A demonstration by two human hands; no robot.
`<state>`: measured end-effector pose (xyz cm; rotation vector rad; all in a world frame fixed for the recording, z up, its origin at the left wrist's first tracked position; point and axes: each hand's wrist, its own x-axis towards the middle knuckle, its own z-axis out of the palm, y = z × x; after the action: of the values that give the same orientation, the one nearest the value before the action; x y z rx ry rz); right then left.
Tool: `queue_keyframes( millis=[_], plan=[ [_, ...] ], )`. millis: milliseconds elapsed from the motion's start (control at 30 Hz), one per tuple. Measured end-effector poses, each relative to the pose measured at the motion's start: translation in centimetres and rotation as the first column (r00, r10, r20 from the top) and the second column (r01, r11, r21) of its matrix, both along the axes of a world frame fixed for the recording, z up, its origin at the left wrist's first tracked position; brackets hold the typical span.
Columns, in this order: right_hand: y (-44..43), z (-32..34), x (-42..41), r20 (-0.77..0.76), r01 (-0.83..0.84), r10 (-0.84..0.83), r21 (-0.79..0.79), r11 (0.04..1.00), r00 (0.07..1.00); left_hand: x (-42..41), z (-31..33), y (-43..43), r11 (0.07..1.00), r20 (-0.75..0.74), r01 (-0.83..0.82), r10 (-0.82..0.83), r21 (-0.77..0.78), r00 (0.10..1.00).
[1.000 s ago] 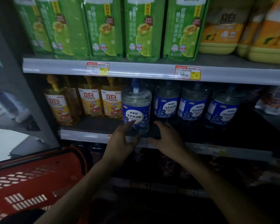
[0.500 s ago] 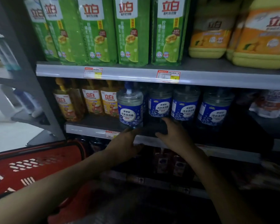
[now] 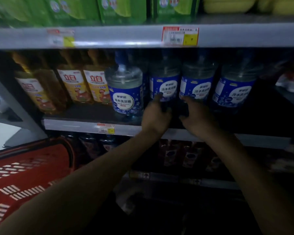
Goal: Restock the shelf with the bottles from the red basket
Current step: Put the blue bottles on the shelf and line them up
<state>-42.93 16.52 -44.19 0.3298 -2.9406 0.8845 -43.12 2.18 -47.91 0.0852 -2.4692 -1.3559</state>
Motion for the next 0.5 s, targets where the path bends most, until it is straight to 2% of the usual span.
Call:
queue_keyframes(
  millis=[167, 300, 500],
  plan=[
    [0.7, -0.6, -0.8, 0.013, 0.031, -0.032, 0.061, 0.998, 0.999, -3.2, -0.2, 2.3, 0.984, -0.114, -0.178, 0.180, 0.030, 0.977],
    [0.5, -1.3, -1.2, 0.034, 0.002, -0.006, 0.103, 0.995, 0.999, -5.2, 0.1, 3.1, 0.948, -0.037, -0.274, 0.283, 0.160, 0.958],
    [0.0, -1.3, -1.2, 0.021, 0.000, -0.003, 0.121, 0.993, 1.000, -7.0, -0.5, 2.3, 0.928, 0.010, -0.319, 0.324, 0.191, 0.946]
  ],
)
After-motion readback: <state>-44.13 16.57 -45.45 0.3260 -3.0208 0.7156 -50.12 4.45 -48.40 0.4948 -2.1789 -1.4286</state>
